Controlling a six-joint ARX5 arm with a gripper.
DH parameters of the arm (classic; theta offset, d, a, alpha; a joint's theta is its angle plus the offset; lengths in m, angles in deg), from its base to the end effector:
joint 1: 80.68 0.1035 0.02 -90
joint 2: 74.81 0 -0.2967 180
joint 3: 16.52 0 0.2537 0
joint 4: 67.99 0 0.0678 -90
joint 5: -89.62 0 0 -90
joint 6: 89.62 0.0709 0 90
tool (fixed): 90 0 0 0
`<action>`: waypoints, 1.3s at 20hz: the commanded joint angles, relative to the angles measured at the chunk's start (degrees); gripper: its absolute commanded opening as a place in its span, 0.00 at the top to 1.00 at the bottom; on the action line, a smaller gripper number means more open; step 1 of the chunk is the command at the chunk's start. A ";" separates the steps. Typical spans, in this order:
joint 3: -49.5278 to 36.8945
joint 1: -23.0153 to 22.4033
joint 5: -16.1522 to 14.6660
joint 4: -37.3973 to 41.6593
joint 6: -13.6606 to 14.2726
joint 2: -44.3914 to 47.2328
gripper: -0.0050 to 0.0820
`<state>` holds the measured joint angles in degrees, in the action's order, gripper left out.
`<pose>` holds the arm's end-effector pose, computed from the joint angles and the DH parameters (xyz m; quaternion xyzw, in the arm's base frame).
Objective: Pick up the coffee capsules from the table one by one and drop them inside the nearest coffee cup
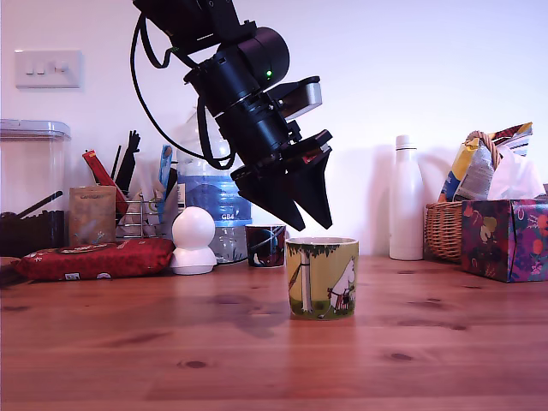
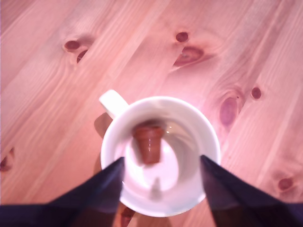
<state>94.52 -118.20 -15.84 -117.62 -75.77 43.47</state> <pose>0.3745 -0.3114 0.2188 0.1853 0.4167 -0.4457 0.7703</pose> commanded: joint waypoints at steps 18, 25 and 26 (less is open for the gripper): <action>0.24 2.05 -5.07 6.10 -1.99 -2.82 0.97; -8.90 8.37 -3.26 11.21 -3.48 -10.03 0.97; -11.63 9.64 -3.08 12.37 -3.85 -11.80 0.97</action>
<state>86.20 -109.04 -19.12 -105.73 -79.14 31.91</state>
